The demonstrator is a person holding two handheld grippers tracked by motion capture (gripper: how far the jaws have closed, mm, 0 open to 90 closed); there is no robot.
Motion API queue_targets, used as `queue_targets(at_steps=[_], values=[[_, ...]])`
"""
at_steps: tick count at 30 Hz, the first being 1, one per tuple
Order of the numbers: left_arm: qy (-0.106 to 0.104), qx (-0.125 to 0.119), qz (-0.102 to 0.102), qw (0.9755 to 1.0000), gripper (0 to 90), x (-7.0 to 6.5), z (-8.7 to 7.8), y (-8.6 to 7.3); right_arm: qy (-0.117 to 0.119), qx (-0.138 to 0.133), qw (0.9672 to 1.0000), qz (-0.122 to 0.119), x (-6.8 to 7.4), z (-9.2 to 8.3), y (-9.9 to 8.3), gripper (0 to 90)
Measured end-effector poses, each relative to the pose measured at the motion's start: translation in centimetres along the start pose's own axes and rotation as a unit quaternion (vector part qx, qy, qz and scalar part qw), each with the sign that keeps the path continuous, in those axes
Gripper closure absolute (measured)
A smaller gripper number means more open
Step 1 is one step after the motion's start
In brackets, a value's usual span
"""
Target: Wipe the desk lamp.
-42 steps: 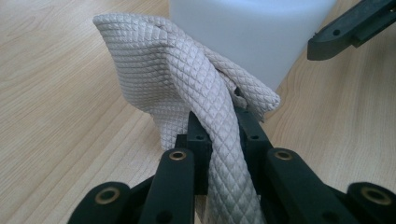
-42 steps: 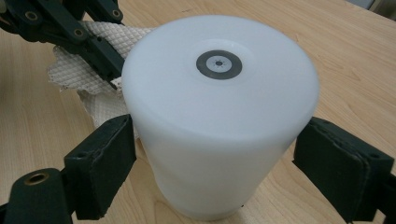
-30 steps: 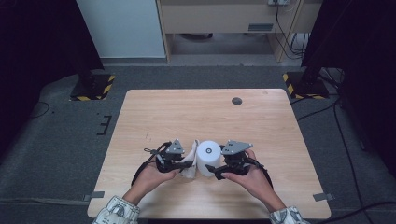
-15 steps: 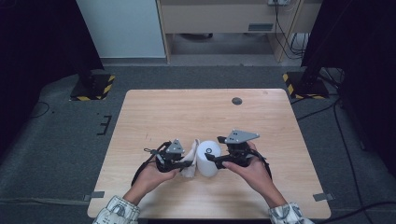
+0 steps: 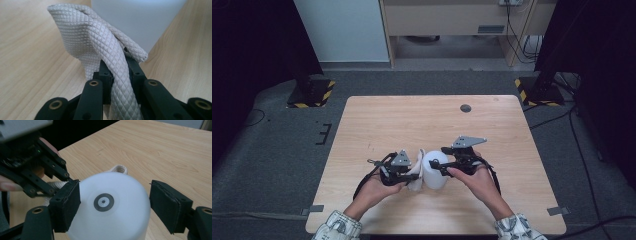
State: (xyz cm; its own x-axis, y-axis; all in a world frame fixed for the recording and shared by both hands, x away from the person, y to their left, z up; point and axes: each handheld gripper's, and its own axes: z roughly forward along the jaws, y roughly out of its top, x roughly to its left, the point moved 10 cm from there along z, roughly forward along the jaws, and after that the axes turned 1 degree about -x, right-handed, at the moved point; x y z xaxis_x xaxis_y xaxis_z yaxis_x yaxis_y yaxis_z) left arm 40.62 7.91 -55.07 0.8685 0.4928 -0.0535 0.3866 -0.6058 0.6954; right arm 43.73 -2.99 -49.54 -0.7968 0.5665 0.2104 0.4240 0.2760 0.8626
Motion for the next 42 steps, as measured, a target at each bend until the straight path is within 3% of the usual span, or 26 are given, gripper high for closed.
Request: queue_targets(at_steps=[4,8,11,13,24,28,31,34,42], values=[[0.006,0.015,-0.008,0.9998,76.7,0.7,1.1,-0.4,-0.004,-0.003,1.0,-0.006,0.1,0.1,0.1,26.1],[0.009,-0.013,-0.009,0.9998,77.0,0.9,0.1,0.6,-0.008,-0.004,0.9999,-0.013,0.1,0.1,0.1,26.3],[0.002,-0.042,-0.012,0.9991,77.2,0.3,-1.5,1.4,-0.011,-0.004,0.9998,-0.017,0.2,0.1,0.2,26.6],[-0.008,-0.049,-0.014,0.9987,77.2,-0.3,-2.0,1.4,-0.011,-0.005,0.9998,-0.017,0.2,0.1,0.2,26.7],[-0.017,-0.009,0.013,0.9997,77.4,-2.1,-0.6,0.3,-0.015,-0.007,0.9997,-0.021,0.2,0.1,0.2,27.0],[-0.031,-0.022,0.014,0.9992,77.4,-2.9,-1.3,1.0,-0.016,-0.008,0.9996,-0.02,0.2,0.1,0.3,27.0],[-0.053,-0.038,0.018,0.9977,77.5,-4.1,-1.8,1.6,-0.015,-0.007,0.9996,-0.021,0.2,0.1,0.2,27.0],[-0.071,-0.047,0.025,0.996,77.5,-5.3,-1.4,1.9,-0.014,-0.007,0.9996,-0.021,0.2,0.1,0.2,27.0],[-0.081,-0.054,0.04,0.9945,77.6,-6.1,0.0,2.2,-0.015,-0.008,0.9996,-0.022,0.1,0.1,0.2,27.0]])
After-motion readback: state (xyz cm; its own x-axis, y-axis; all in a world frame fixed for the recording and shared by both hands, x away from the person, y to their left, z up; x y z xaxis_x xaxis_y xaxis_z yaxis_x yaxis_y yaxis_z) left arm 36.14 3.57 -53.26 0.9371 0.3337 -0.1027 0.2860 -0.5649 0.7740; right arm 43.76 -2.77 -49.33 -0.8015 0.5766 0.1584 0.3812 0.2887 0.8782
